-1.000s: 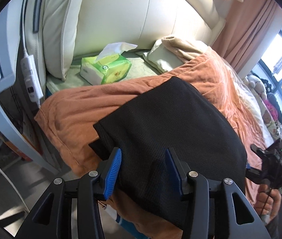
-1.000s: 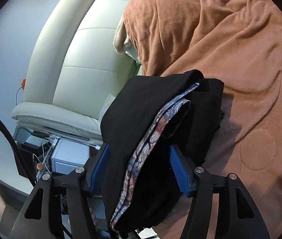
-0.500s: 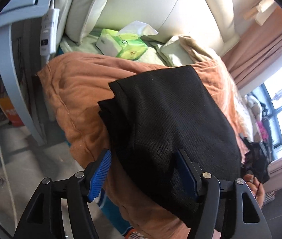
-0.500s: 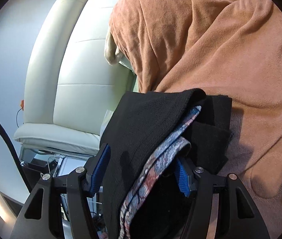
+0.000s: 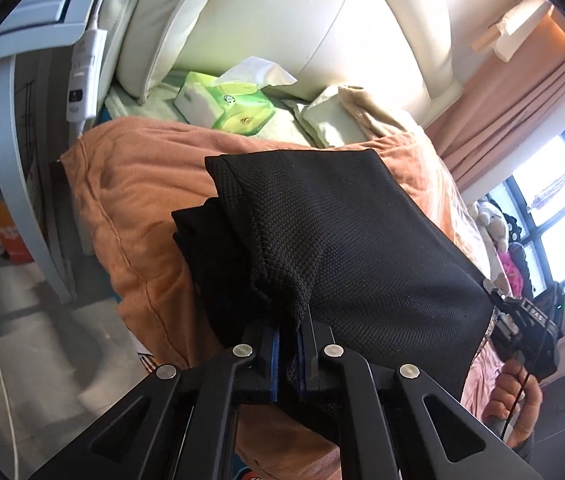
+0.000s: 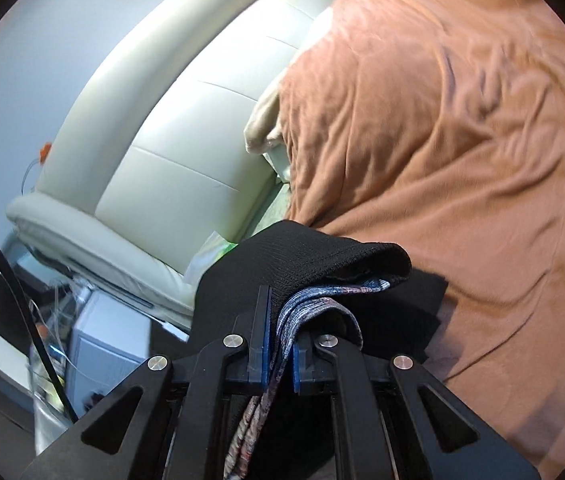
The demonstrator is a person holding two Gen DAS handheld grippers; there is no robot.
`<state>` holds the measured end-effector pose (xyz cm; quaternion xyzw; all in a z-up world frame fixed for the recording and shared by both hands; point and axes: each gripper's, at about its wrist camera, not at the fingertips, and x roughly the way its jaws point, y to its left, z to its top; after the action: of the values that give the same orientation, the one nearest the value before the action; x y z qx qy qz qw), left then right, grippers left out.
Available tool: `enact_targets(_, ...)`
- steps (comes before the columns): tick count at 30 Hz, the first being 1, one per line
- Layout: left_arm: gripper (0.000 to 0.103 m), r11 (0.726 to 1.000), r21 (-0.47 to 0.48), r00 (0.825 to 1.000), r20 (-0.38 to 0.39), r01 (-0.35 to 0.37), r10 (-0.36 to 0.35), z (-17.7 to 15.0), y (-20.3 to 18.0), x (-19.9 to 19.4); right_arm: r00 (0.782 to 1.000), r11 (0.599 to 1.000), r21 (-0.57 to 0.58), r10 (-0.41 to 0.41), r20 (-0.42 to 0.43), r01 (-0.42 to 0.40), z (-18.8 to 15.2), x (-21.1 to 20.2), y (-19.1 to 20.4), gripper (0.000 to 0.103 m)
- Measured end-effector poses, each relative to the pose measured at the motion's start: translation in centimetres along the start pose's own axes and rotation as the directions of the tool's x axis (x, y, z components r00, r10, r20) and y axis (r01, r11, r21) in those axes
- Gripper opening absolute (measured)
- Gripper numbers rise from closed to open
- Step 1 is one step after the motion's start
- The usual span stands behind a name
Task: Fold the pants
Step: 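Lower the folded shorts onto the duvet with both tools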
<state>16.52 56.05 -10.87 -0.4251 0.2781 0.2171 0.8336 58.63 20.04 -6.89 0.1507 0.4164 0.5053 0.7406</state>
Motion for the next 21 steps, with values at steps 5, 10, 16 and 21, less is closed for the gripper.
enact_targets(5, 0.007, 1.0, -0.012, 1.0, 0.0, -0.011, 0.011, 0.0, 0.3, 0.0, 0.983, 0.982, 0.044, -0.183, 0.011, 0.182, 0.5, -2.1, -1.7, 0.019)
enact_targets(10, 0.009, 0.999, -0.013, 0.999, -0.036, -0.035, 0.035, -0.2, 0.1, -0.3, 0.988, 0.986, 0.08, -0.152, 0.023, 0.15, 0.0, -4.5, -2.9, 0.024)
enact_targets(16, 0.009, 0.999, 0.008, 0.999, -0.002, -0.035, 0.035, 0.3, -0.9, -2.5, 0.996, 0.996, -0.033, -0.084, -0.004, 0.084, -0.6, -4.6, 0.2, 0.024)
enact_targets(21, 0.01, 0.998, 0.026, 0.998, 0.013, -0.058, 0.057, 0.4, -2.3, -2.9, 0.997, 0.984, -0.171, -0.064, -0.029, 0.059, -1.4, -3.3, 3.6, 0.024)
